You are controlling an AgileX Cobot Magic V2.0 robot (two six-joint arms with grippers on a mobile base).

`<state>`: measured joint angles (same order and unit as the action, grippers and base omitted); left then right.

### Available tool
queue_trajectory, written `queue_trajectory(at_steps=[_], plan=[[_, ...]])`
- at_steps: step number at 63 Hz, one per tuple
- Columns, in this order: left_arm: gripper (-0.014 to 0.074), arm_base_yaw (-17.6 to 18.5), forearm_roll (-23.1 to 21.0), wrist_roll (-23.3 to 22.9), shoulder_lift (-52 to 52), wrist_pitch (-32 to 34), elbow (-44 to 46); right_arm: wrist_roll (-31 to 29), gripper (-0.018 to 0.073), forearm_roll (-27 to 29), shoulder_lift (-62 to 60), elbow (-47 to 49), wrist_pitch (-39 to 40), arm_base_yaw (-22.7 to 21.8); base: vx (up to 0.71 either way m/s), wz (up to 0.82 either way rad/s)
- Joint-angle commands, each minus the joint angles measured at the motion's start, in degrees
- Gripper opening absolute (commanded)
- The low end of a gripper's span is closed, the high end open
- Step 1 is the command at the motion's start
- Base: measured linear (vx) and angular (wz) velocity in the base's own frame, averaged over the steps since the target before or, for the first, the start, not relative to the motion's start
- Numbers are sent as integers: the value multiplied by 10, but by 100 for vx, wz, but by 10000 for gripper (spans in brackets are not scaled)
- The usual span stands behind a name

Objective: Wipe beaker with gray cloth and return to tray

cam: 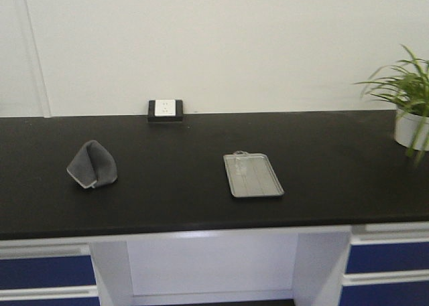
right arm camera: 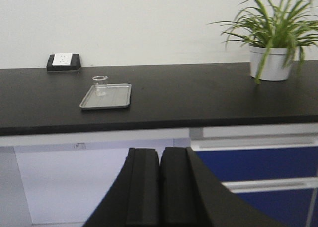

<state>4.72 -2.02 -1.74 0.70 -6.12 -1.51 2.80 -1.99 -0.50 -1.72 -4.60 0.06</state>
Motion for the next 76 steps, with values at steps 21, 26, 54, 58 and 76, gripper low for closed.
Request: queue_trajectory(at_steps=[21, 26, 54, 58, 76], plan=[[-6, 3, -1, -5, 8, 46, -18, -3, -11, -1, -5, -3, 46, -3, 47, 17], [-6, 3, -1, -5, 8, 46, -18, -3, -11, -1, -5, -3, 46, -3, 49, 11], [-6, 3, -1, -5, 8, 46, -18, -3, -11, -1, -5, -3, 46, -3, 45, 9], [-6, 3, -1, -5, 8, 46, -18, -3, -11, -1, -5, -3, 46, -3, 36, 7], [-6, 3, -1, -5, 8, 46, -18, -3, -11, -1, -5, -3, 46, -3, 26, 1]])
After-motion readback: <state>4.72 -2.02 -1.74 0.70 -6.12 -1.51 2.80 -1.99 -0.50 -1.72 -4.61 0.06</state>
